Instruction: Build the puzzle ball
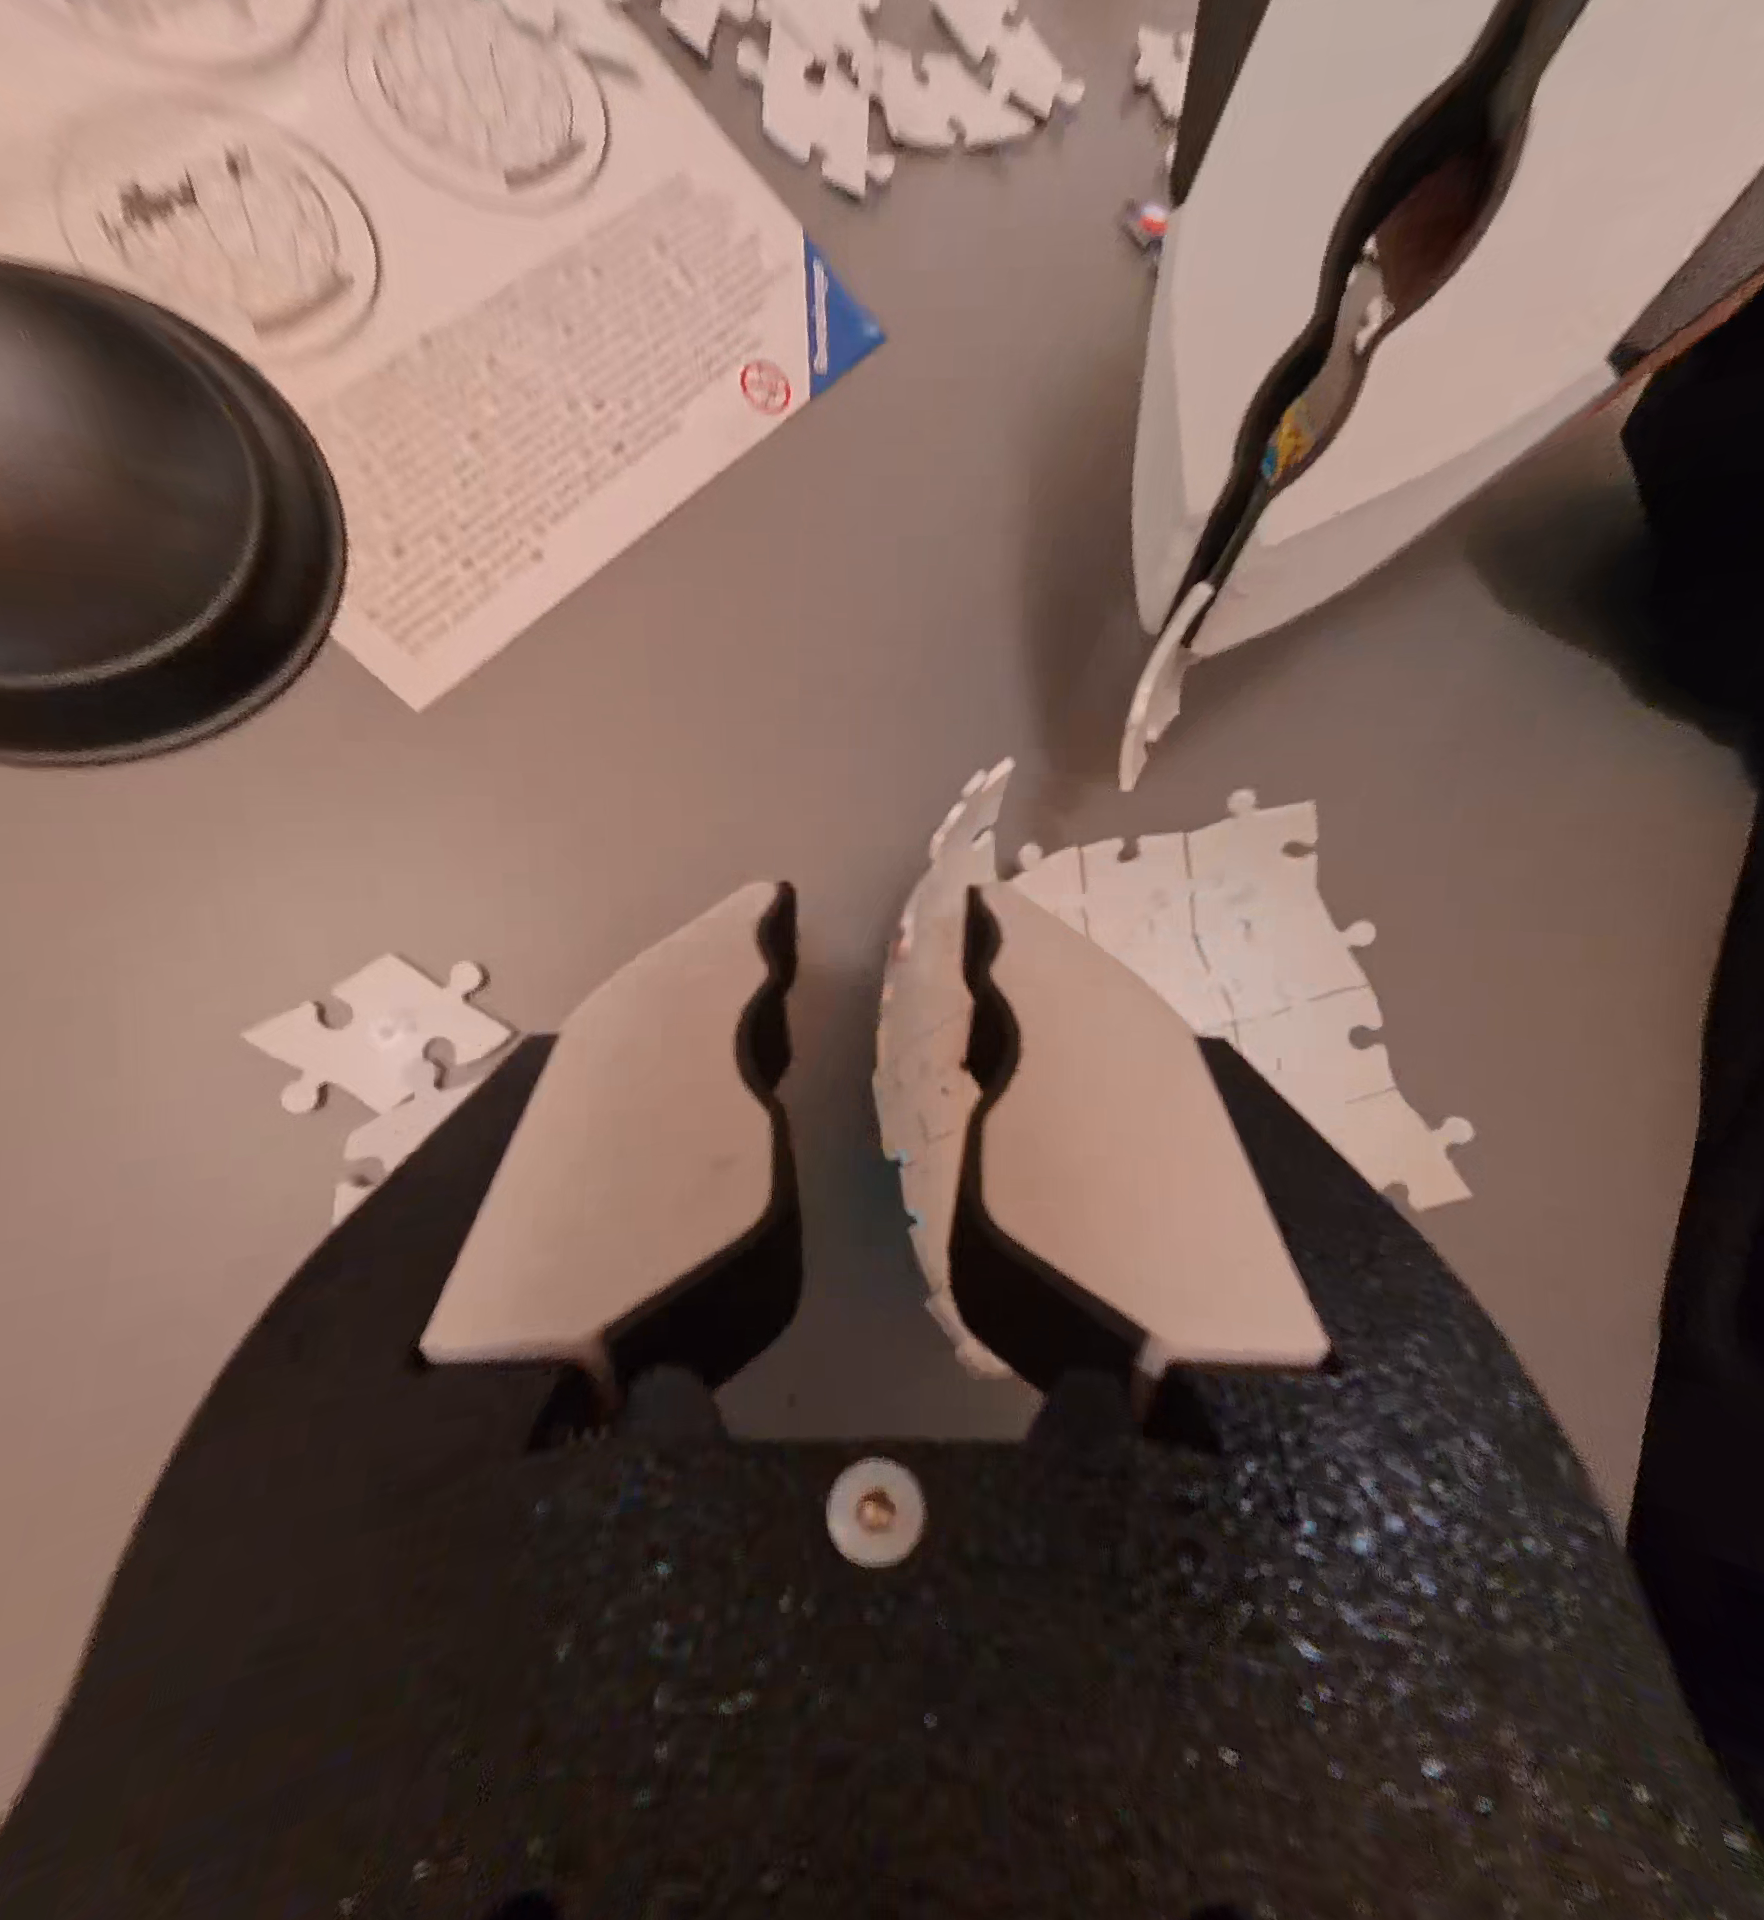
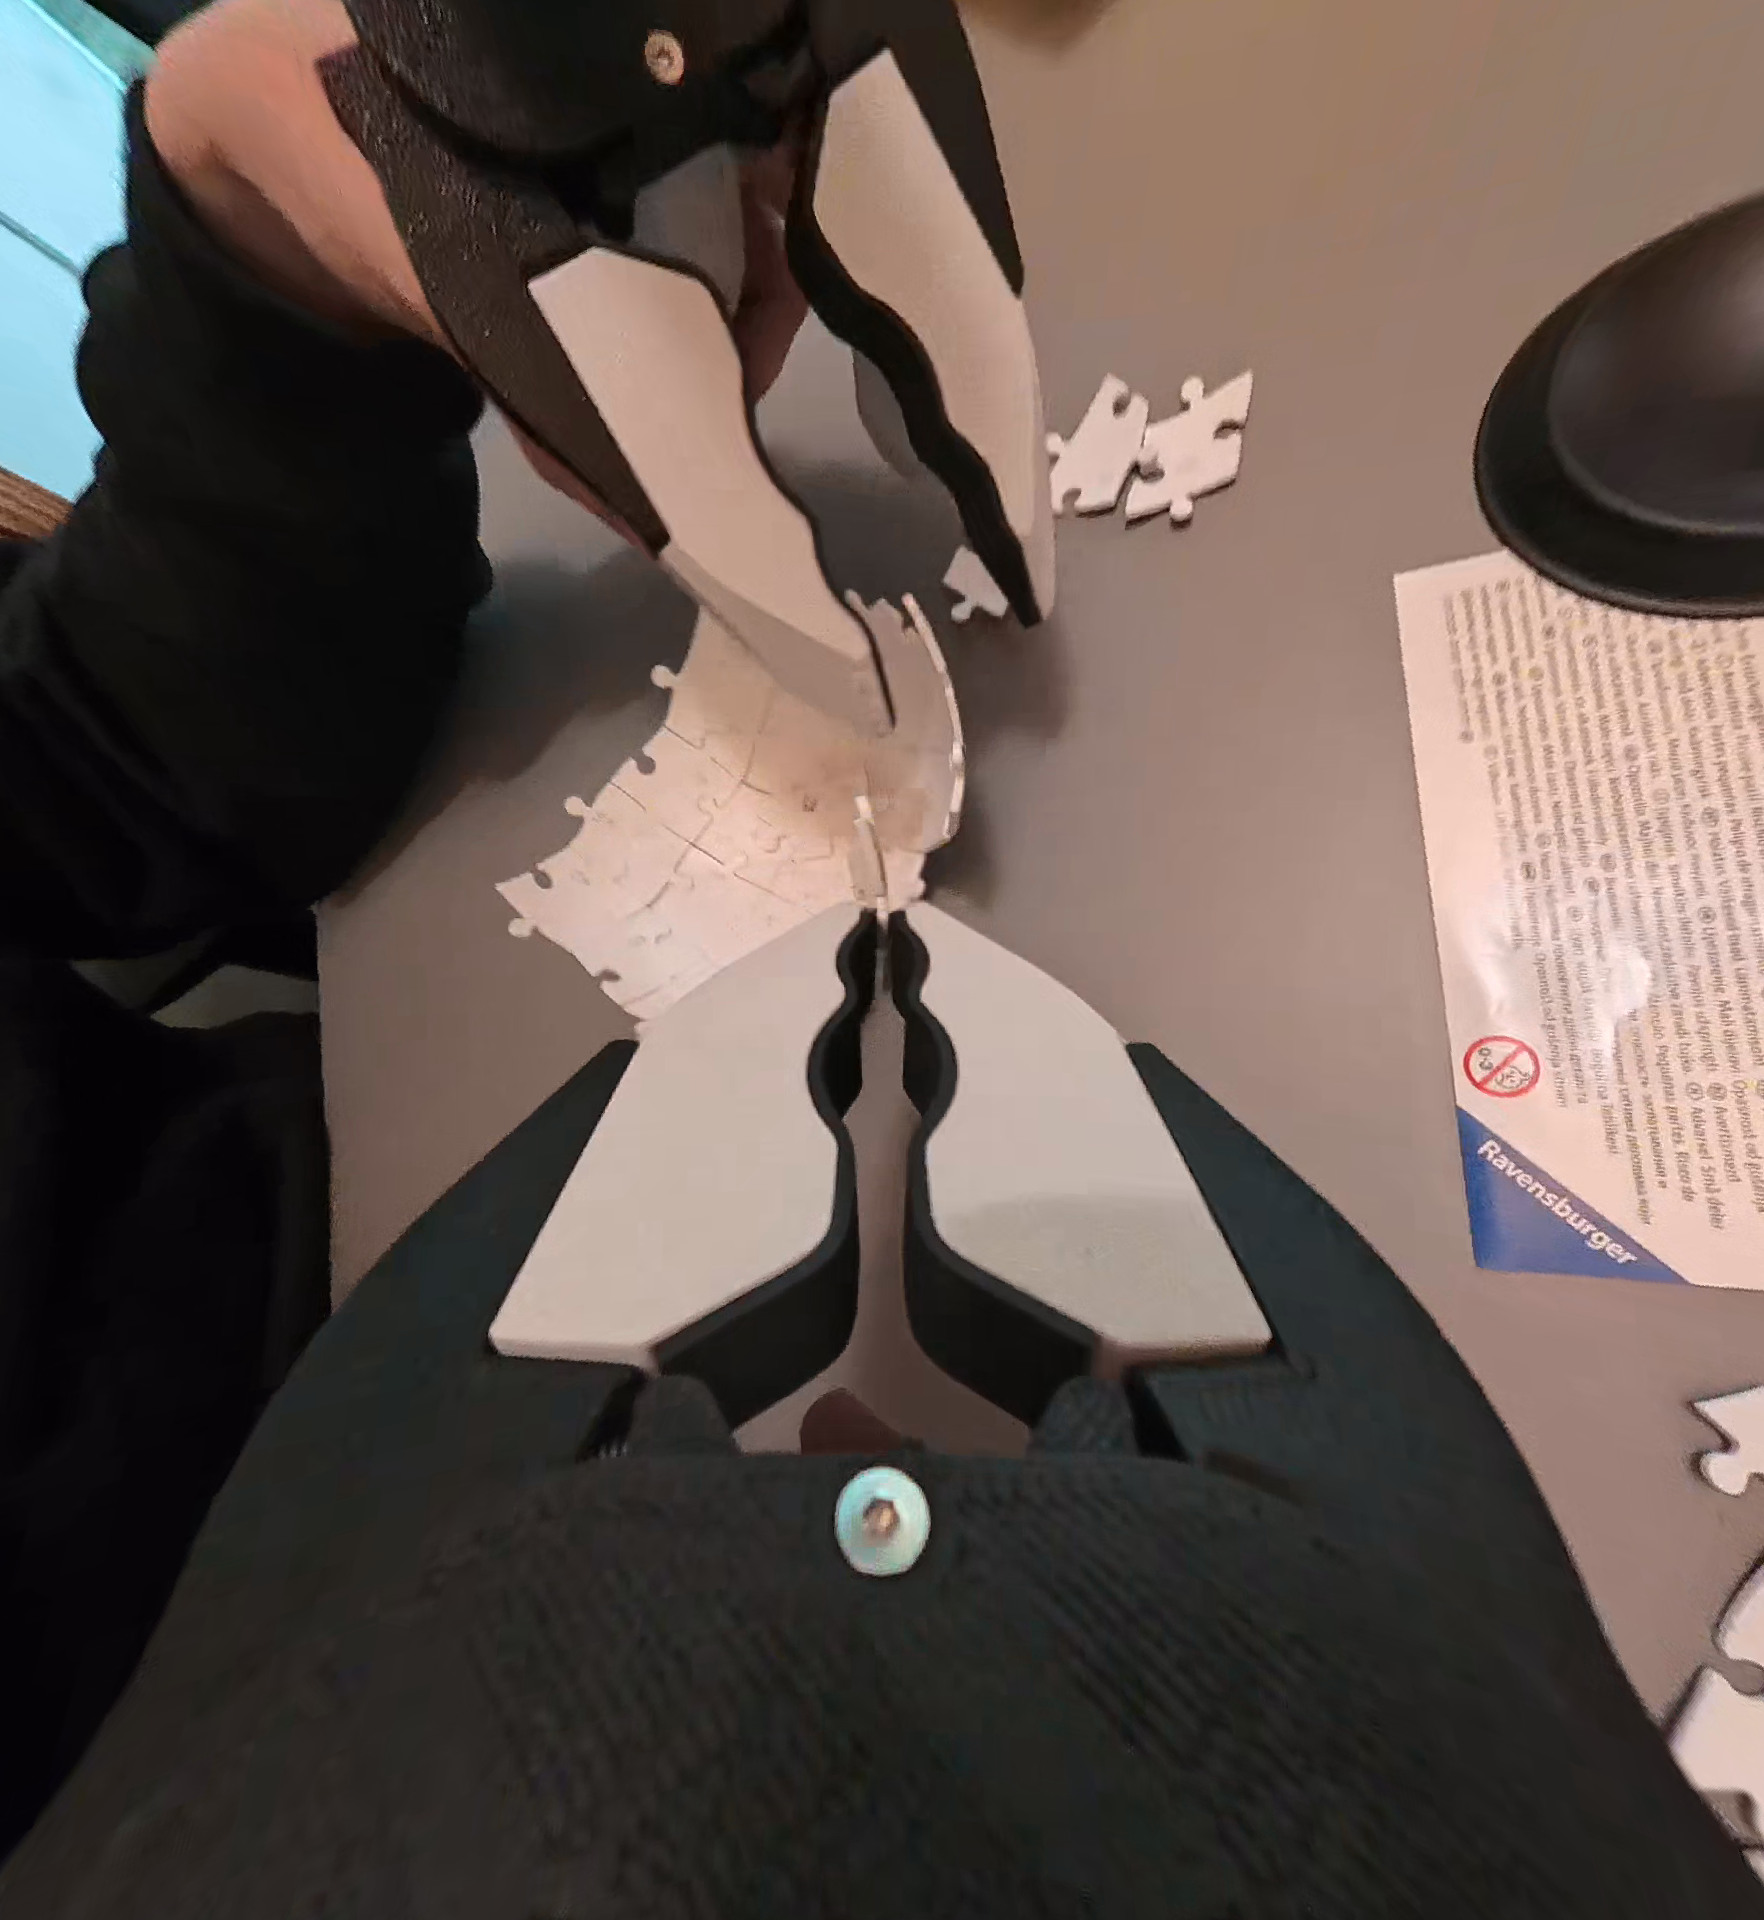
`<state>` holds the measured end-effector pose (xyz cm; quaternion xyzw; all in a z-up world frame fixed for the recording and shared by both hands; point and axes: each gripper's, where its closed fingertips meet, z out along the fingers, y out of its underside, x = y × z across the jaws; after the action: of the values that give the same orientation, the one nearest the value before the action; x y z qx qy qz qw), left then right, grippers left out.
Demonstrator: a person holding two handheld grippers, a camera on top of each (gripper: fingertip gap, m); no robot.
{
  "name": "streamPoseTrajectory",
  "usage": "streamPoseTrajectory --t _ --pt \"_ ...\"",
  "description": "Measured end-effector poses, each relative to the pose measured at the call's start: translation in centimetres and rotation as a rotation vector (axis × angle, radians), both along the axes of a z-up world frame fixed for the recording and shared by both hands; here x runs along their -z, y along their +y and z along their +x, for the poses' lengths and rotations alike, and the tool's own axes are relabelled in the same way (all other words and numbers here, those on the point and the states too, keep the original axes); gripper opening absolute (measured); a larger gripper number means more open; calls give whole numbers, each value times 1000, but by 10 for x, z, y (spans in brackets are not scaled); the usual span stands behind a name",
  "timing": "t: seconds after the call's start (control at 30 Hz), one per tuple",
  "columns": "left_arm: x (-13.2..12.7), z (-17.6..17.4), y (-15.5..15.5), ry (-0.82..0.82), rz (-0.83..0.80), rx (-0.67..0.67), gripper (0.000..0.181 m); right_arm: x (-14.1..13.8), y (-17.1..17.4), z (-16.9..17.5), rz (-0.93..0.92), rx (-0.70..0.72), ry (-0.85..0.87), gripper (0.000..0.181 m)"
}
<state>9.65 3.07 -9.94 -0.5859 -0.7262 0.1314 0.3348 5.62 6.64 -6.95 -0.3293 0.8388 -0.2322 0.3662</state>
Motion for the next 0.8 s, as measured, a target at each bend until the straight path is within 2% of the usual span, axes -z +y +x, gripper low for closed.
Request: streamPoseTrajectory --t 0.07,0.23,0.6,0.8 --pt "5 5 2 -25 18 16 18 7 -1 2 17 -10 32 2" --pt "2 11 9 -31 49 46 4 19 3 9 77 -64 77 2" --pt "4 39 24 -148 73 102 6 32 0 29 140 -116 62 2" --pt "3 33 25 -110 104 104 20 38 -4 36 155 -135 34 2"
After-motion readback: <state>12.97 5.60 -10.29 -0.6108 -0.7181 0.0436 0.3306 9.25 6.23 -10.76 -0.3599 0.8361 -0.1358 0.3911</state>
